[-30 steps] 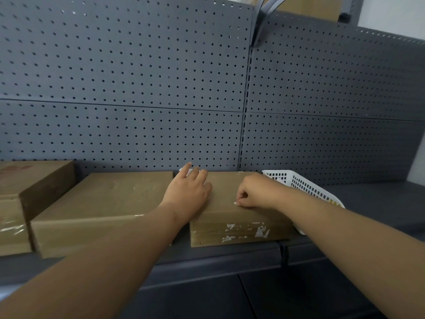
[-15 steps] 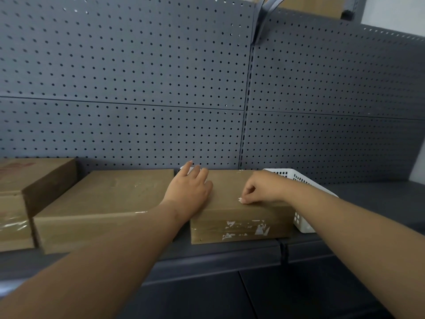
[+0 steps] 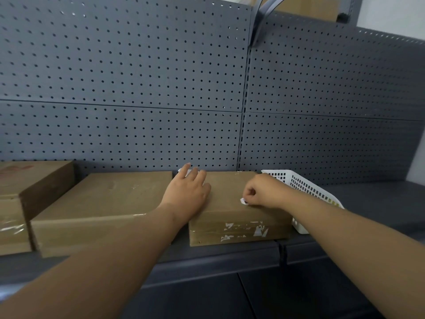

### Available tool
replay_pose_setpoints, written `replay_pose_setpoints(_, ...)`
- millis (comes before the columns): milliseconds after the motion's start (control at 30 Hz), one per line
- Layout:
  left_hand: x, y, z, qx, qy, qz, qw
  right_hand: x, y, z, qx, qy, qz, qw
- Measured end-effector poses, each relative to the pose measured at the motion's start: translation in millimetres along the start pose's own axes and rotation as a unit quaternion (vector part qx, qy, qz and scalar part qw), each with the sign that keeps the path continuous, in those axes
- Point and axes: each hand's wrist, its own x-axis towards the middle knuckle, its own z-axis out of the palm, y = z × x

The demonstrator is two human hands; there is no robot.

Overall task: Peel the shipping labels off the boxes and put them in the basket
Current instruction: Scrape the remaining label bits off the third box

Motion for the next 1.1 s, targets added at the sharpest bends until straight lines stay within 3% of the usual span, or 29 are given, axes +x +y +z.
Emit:
replay_pose_setpoints(133,0,0,2,-0.001,0.005,0.003,1.000,-7,9,-9,0.055,-0.016,0.017,0.998)
replay_pose_setpoints(267,0,1,3,0.015,0.009,0.005,1.000,-8,2,-13,-0.034,-0.053,-0.015,0.998)
replay_pose_setpoints(467,0,2,3,0.016,0.014,0.009,1.000,-7,0,-8,-0.142,-0.039,-0.056,0.988)
replay_pose_setpoints(800,-2,0,5,0.025,0.059,0.006,0.998,0,1,-4,0.015,0.040,0.031,0.999)
replay_pose_setpoints(933,0,-2,-1,-0.031,0.105,-0.003,0.994,5,-13,-11,0.067,0.075,0.014,0.995)
replay_pose_setpoints(1100,4,0,-9,-0.067,0.172,-0.047,0.982,14,-38,-23,0.023,0.078,-0.024,0.996)
